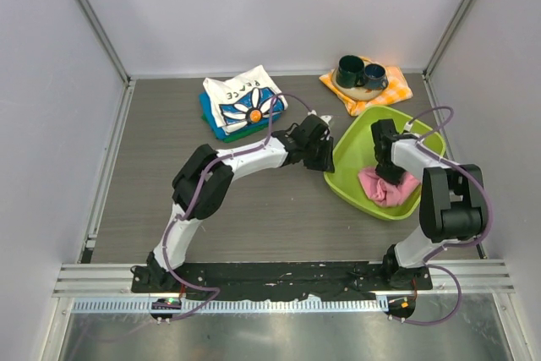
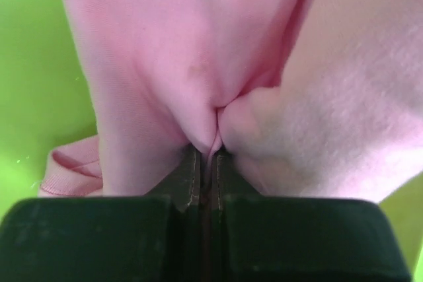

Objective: Fold and stack the t-shirts

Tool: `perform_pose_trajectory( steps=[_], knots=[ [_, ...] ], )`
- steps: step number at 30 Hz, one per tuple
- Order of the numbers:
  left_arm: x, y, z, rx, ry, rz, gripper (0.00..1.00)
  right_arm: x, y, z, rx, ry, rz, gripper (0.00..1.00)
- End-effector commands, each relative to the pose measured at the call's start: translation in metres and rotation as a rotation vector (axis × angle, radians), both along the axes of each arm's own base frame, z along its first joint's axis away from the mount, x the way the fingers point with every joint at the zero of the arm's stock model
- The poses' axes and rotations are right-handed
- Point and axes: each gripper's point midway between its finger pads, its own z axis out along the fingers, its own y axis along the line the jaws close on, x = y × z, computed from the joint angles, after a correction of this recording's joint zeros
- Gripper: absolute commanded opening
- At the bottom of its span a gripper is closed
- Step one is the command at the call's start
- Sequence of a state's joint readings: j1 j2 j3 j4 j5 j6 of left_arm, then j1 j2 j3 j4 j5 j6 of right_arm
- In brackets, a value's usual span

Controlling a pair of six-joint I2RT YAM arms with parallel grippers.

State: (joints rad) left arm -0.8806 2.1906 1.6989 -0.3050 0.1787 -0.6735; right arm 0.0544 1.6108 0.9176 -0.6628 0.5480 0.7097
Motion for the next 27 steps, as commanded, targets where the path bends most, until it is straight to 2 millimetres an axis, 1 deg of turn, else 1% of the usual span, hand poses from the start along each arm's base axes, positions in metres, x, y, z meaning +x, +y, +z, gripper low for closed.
perform_pose_trajectory(
  steps=[1, 2, 3, 4, 5, 6, 7, 8, 9, 10, 11, 12, 13, 14, 15, 16, 17, 18, 19, 20, 21, 22, 23, 24, 26, 27],
  knots=[
    [0.014, 0.05, 0.015, 0.055, -0.004, 0.071, 0.25, -0.018, 0.016, -0.035, 0.122, 0.059, -0.006, 0.01],
    [0.012, 0.058, 0.013, 0.065, 0.005, 0.078, 0.24, -0.017, 0.018, -0.035, 0.131, 0.053, -0.003, 0.01],
    [0.012, 0.061, 0.022, 0.054, -0.008, 0.084, 0.24, -0.018, 0.02, -0.036, 0.142, 0.051, 0.0, 0.01],
    [0.012, 0.066, 0.025, 0.056, -0.016, 0.094, 0.24, -0.015, 0.024, -0.032, 0.16, 0.028, 0.013, 0.01],
    [0.008, 0.075, 0.02, 0.073, -0.007, 0.102, 0.24, -0.012, 0.027, -0.028, 0.167, 0.013, 0.029, 0.01],
    [0.006, 0.079, 0.021, 0.077, -0.009, 0.11, 0.23, -0.007, 0.033, -0.022, 0.175, -0.016, 0.051, 0.01],
    [0.005, 0.089, 0.027, 0.084, -0.02, 0.131, 0.23, 0.001, 0.038, -0.008, 0.186, -0.074, 0.075, 0.01],
    [0.002, 0.094, 0.027, 0.09, -0.019, 0.139, 0.22, 0.007, 0.046, 0.001, 0.206, -0.106, 0.106, 0.01],
    [0.001, 0.1, 0.03, 0.09, -0.024, 0.149, 0.22, 0.019, 0.06, 0.016, 0.214, -0.157, 0.156, 0.01],
    [0.001, 0.106, 0.039, 0.079, -0.037, 0.165, 0.22, 0.024, 0.069, 0.029, 0.218, -0.186, 0.192, 0.01],
    [-0.005, 0.115, 0.033, 0.097, -0.024, 0.173, 0.21, 0.031, 0.077, 0.05, 0.223, -0.243, 0.229, 0.01],
    [-0.006, 0.12, 0.032, 0.101, -0.024, 0.183, 0.2, 0.046, 0.088, 0.075, 0.236, -0.305, 0.265, 0.01],
    [-0.011, 0.128, 0.032, 0.107, -0.02, 0.193, 0.2, 0.046, 0.099, 0.09, 0.248, -0.319, 0.301, 0.01],
    [-0.013, 0.134, 0.032, 0.119, -0.023, 0.204, 0.19, 0.049, 0.106, 0.111, 0.259, -0.364, 0.328, 0.01],
    [-0.017, 0.139, 0.031, 0.132, -0.022, 0.208, 0.18, 0.059, 0.113, 0.141, 0.267, -0.434, 0.354, 0.01],
    [-0.023, 0.149, 0.024, 0.157, -0.01, 0.218, 0.18, 0.057, 0.119, 0.155, 0.271, -0.447, 0.376, 0.01],
    [-0.026, 0.154, 0.032, 0.151, -0.027, 0.229, 0.17, 0.058, 0.12, 0.171, 0.271, -0.477, 0.385, 0.01],
    [-0.03, 0.159, 0.034, 0.153, -0.027, 0.233, 0.16, 0.061, 0.121, 0.206, 0.274, -0.555, 0.4, 0.01],
    [-0.038, 0.167, 0.028, 0.168, -0.012, 0.234, 0.16, 0.057, 0.121, 0.219, 0.273, -0.563, 0.408, 0.01],
    [-0.038, 0.174, 0.041, 0.16, -0.043, 0.256, 0.15, 0.056, 0.12, 0.235, 0.275, -0.591, 0.416, 0.01],
    [-0.042, 0.181, 0.043, 0.169, -0.047, 0.267, 0.12, 0.055, 0.12, 0.267, 0.279, -0.664, 0.426, 0.01],
    [-0.048, 0.19, 0.041, 0.183, -0.044, 0.278, 0.03, 0.05, 0.119, 0.277, 0.278, -0.669, 0.437, 0.01],
    [-0.052, 0.195, 0.048, 0.175, -0.054, 0.295, 0.0, 0.048, 0.12, 0.29, 0.282, -0.693, 0.443, 0.01],
    [-0.055, 0.205, 0.066, 0.153, -0.094, 0.317, 0.0, 0.046, 0.119, 0.31, 0.283, -0.733, 0.451, 0.01],
    [-0.06, 0.219, 0.083, 0.136, -0.134, 0.348, 0.0, 0.038, 0.118, 0.321, 0.282, -0.75, 0.464, 0.01],
    [-0.066, 0.229, 0.105, 0.105, -0.173, 0.367, 0.0, 0.036, 0.117, 0.323, 0.281, -0.756, 0.463, 0.01]
  ],
)
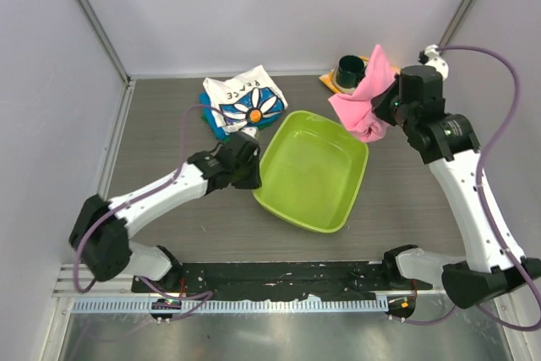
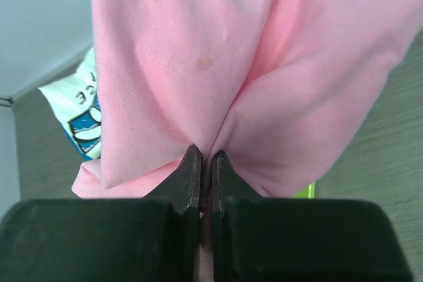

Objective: Fold and stack the t-shirts

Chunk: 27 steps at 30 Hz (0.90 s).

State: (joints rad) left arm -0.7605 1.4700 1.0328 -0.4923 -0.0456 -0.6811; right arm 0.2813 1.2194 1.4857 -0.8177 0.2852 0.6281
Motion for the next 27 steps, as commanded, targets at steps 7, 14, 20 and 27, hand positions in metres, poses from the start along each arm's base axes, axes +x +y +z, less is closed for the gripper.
perform_pose_trajectory(
  steps=[7, 14, 20, 27],
  knots=[
    [0.001, 0.083, 0.164, -0.135, -0.361, 0.199, 0.0, -0.03, -0.002, -0.008, -0.003, 0.004, 0.047, 0.01],
    [0.024, 0.148, 0.21, -0.052, -0.425, 0.327, 0.0, -0.039, -0.003, -0.026, -0.006, 0.02, 0.059, 0.01],
    [0.049, 0.216, 0.213, -0.021, -0.398, 0.5, 0.0, -0.045, -0.003, -0.025, -0.018, 0.01, 0.081, 0.01],
    [0.092, 0.287, 0.195, 0.01, -0.313, 0.677, 0.0, -0.053, 0.008, -0.058, 0.005, 0.049, 0.154, 0.01]
  ],
)
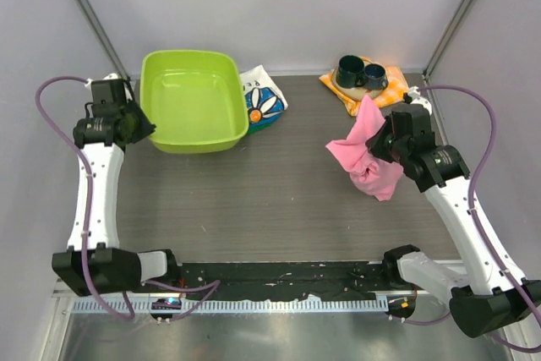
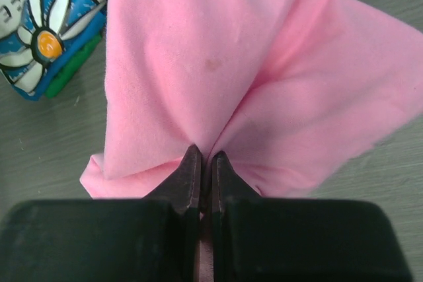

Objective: Fold and stack the t-shirts

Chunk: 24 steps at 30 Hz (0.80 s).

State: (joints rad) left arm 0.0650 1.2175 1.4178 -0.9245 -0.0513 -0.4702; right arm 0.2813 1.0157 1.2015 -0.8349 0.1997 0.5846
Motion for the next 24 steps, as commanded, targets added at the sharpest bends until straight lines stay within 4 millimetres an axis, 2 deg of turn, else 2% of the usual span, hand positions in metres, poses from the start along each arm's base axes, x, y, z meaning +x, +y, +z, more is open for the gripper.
perform_pose_trajectory(
  steps=[1, 3, 4, 6, 8, 9, 10, 11, 12, 18, 24],
  knots=[
    [0.034, 0.023, 0.02, -0.046, -0.081, 0.044, 0.0, 0.003, 0.01, 0.002, 0.026, -0.058, 0.063, 0.01],
    [0.044, 0.039, 0.017, -0.069, -0.086, 0.095, 0.0, -0.001, 0.013, 0.004, 0.032, -0.066, 0.09, 0.01],
    [0.051, 0.055, 0.009, -0.091, -0.071, 0.149, 0.0, -0.002, 0.013, 0.005, 0.031, -0.065, 0.094, 0.01],
    [0.058, 0.077, 0.006, -0.081, -0.063, 0.209, 0.0, -0.006, 0.016, 0.009, 0.041, -0.079, 0.116, 0.01],
    [0.069, 0.091, -0.011, -0.076, -0.011, 0.235, 0.0, -0.009, 0.019, 0.008, 0.051, -0.079, 0.132, 0.01],
    [0.074, 0.097, -0.007, -0.069, -0.015, 0.239, 0.0, -0.011, 0.022, 0.008, 0.063, -0.082, 0.152, 0.01],
    [0.076, 0.107, -0.009, -0.042, 0.001, 0.268, 0.0, -0.013, 0.023, 0.008, 0.069, -0.08, 0.159, 0.01],
    [0.083, 0.113, -0.025, -0.044, 0.044, 0.273, 0.0, -0.015, 0.027, 0.005, 0.077, -0.075, 0.172, 0.01],
    [0.089, 0.12, -0.021, -0.047, 0.035, 0.281, 0.0, -0.017, 0.029, 0.007, 0.085, -0.086, 0.184, 0.01],
    [0.123, 0.151, -0.048, -0.016, 0.067, 0.301, 0.0, -0.024, 0.033, -0.007, 0.074, -0.072, 0.205, 0.01],
    [0.15, 0.167, -0.081, 0.022, 0.129, 0.278, 0.0, -0.027, 0.037, -0.012, 0.078, -0.067, 0.225, 0.01]
  ],
)
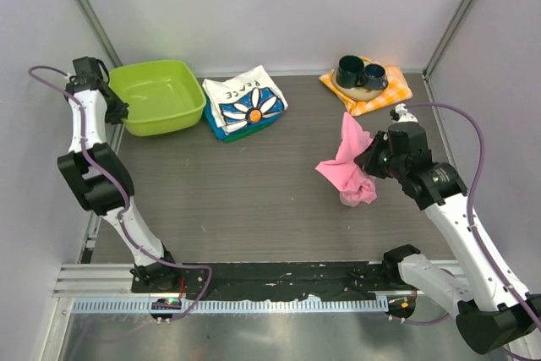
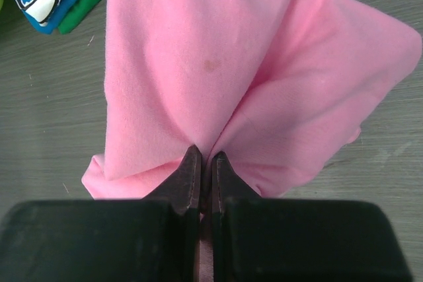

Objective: Fold and stack the t-shirts

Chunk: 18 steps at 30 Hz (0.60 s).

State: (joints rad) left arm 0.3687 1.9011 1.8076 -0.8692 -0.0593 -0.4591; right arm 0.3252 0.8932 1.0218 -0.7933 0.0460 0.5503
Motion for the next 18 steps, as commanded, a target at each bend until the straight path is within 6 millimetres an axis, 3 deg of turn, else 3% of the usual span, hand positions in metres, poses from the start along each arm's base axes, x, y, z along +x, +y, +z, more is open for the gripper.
perform_pose_trajectory(
  steps=[1, 4, 7, 8, 10, 11, 13, 18],
  knots=[
    [0.032, 0.022, 0.022, 0.106, -0.093, -0.018, 0.0, 0.007, 0.008, 0.023, 0.028, -0.105, 0.034, 0.01],
    [0.046, 0.027, 0.028, 0.124, -0.142, -0.025, 0.0, 0.007, 0.008, 0.023, 0.027, -0.106, 0.037, 0.01],
    [0.045, 0.022, 0.033, 0.095, -0.137, -0.029, 0.01, 0.008, 0.012, 0.02, 0.03, -0.095, 0.048, 0.01],
    [0.042, 0.02, 0.029, 0.089, -0.135, -0.025, 0.23, 0.008, 0.014, 0.017, 0.031, -0.09, 0.055, 0.01],
    [0.039, 0.021, 0.029, 0.096, -0.135, -0.011, 0.52, 0.01, 0.017, 0.014, 0.034, -0.084, 0.062, 0.01],
    [0.035, 0.023, 0.029, 0.104, -0.126, 0.003, 0.94, 0.01, 0.019, 0.011, 0.035, -0.079, 0.068, 0.01],
    [0.033, 0.022, 0.03, 0.1, -0.129, 0.003, 1.0, 0.011, 0.021, 0.009, 0.033, -0.075, 0.075, 0.01],
    [0.023, 0.018, 0.038, 0.096, -0.135, 0.018, 1.0, 0.009, 0.024, 0.013, 0.022, -0.085, 0.088, 0.01]
  ],
)
